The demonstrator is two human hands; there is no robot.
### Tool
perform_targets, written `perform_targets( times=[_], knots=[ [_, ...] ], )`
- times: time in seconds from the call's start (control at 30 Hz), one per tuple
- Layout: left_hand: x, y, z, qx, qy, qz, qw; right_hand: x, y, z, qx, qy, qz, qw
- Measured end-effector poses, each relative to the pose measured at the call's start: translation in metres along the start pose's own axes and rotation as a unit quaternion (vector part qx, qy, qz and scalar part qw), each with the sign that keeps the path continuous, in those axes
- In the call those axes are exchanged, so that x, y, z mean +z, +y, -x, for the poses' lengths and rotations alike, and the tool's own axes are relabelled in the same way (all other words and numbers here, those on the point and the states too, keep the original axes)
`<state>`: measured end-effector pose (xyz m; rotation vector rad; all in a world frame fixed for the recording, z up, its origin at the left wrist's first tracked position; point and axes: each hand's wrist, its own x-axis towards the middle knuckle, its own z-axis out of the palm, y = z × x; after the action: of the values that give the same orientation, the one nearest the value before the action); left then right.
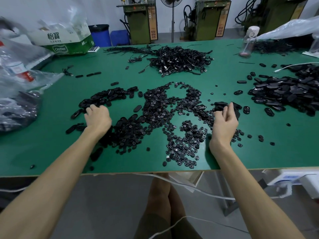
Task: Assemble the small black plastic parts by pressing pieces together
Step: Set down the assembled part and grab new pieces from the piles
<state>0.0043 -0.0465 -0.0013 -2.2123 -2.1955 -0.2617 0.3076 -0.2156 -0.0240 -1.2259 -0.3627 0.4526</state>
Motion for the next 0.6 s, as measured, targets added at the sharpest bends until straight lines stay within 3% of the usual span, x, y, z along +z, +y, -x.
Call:
perform_targets(
  times=[0.17,0.33,0.5,0.6],
  knots=[
    [0.002,-0.005,-0.003,0.027,0.011,0.028,0.999,-0.001,0.007,-0.002,-0.004,-0.011,0.016,1.0],
    [-0.001,-0.003,-0.004,0.072,0.085,0.083,0.99,0.0,0.007,0.0,-0.003,0.012,0.021,1.0],
    [-0.005,0.026,0.013,0.124,0.104,0.211,0.964,0.001,0.002,0.005,0.009,-0.044,0.035,0.998],
    [-0.007,0.056,0.035,0.132,0.09,0.313,0.936,0.0,-0.001,0.01,-0.059,-0.051,0.116,0.99]
  ],
)
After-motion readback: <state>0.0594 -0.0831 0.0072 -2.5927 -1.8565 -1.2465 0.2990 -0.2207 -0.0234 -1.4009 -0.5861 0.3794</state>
